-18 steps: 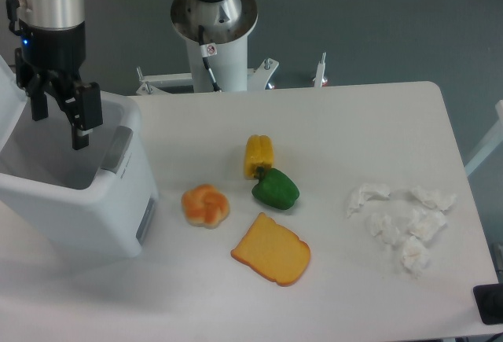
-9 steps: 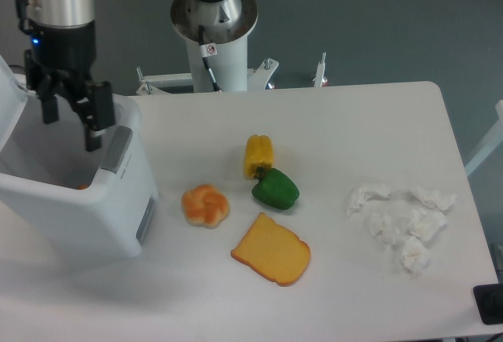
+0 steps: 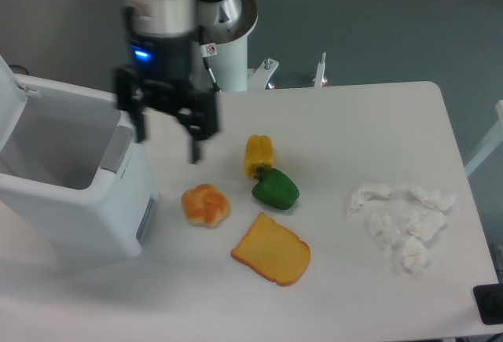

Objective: Place the square bread in the trash can

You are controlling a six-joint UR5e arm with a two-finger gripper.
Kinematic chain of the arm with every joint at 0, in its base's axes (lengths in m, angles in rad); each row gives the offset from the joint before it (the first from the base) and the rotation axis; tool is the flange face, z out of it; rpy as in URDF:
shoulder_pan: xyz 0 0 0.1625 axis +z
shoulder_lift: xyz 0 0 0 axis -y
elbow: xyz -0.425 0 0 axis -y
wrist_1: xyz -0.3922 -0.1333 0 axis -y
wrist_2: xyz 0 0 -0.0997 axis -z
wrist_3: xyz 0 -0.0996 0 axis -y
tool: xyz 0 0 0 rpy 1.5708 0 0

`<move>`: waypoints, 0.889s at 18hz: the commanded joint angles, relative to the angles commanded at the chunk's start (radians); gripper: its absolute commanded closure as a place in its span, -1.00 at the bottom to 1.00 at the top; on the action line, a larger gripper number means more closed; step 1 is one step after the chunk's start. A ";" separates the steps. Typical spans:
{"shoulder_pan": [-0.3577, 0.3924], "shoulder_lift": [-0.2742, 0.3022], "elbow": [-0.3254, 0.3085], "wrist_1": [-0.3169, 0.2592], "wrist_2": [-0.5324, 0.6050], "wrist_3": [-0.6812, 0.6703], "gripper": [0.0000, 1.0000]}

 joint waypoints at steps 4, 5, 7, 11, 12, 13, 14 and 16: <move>0.072 -0.049 0.000 -0.002 0.005 0.110 -1.00; 0.084 -0.063 0.000 -0.005 0.009 0.136 -1.00; 0.100 -0.091 0.000 -0.020 0.029 0.187 -1.00; 0.130 -0.166 -0.003 -0.051 0.145 0.371 -1.00; 0.143 -0.184 -0.003 -0.052 0.158 0.400 -1.00; 0.152 -0.204 -0.002 -0.051 0.163 0.423 -1.00; 0.166 -0.222 0.000 -0.051 0.164 0.443 -1.00; 0.183 -0.249 0.005 -0.051 0.164 0.480 -1.00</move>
